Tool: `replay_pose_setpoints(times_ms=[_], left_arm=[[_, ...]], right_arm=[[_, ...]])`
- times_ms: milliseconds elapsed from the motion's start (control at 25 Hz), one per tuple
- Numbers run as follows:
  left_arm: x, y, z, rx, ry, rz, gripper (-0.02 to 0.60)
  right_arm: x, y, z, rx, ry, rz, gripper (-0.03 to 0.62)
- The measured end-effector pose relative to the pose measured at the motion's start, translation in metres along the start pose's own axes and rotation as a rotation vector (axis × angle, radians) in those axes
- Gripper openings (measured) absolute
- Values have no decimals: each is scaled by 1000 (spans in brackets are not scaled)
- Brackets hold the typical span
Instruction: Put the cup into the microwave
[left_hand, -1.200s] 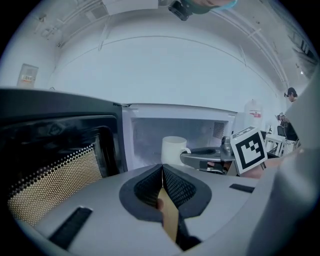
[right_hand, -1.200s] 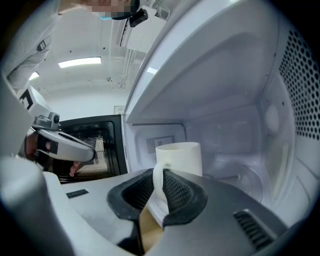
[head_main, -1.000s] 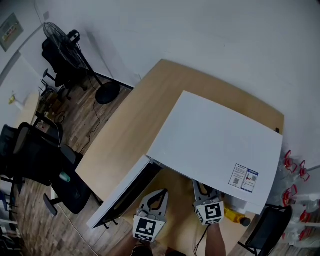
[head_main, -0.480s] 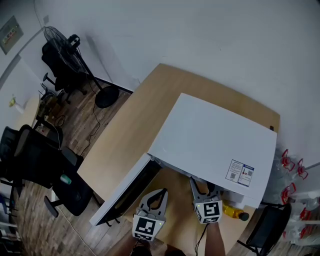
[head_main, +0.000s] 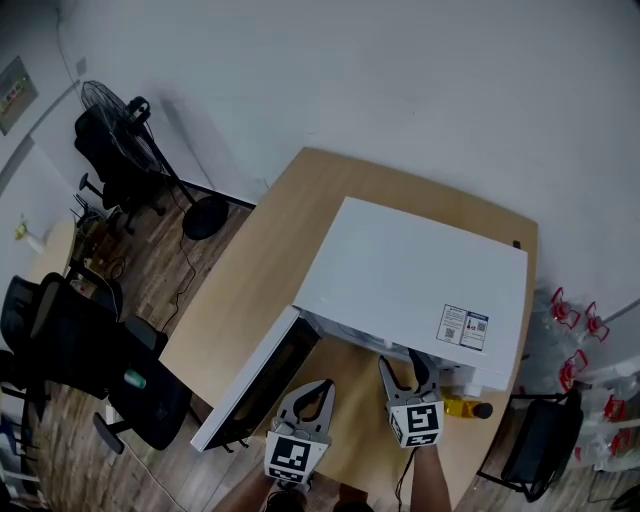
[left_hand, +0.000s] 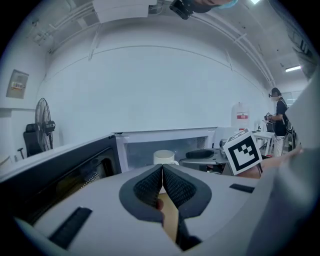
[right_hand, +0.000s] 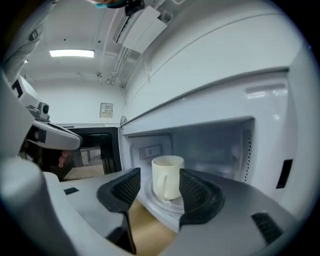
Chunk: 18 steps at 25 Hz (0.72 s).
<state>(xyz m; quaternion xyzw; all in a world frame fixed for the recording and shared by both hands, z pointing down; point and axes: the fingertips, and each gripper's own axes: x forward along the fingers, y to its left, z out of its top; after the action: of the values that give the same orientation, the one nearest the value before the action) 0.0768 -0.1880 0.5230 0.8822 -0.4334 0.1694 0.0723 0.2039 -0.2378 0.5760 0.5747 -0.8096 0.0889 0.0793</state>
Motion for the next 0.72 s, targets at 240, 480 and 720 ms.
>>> replay_pose_setpoints(times_ms=[240,480,720], left_arm=[[-21,-1,17,16,-36,-23,25],[-46,-5,34,37,-77,-63,25],[-69,-16,48,69,-121,-129,25]], right_arm=[[-28,10,19,-10,-17,-45,233],[-68,26,43,-18,-37,-106,232],[-111,50,67,-21,-67,-162,210]])
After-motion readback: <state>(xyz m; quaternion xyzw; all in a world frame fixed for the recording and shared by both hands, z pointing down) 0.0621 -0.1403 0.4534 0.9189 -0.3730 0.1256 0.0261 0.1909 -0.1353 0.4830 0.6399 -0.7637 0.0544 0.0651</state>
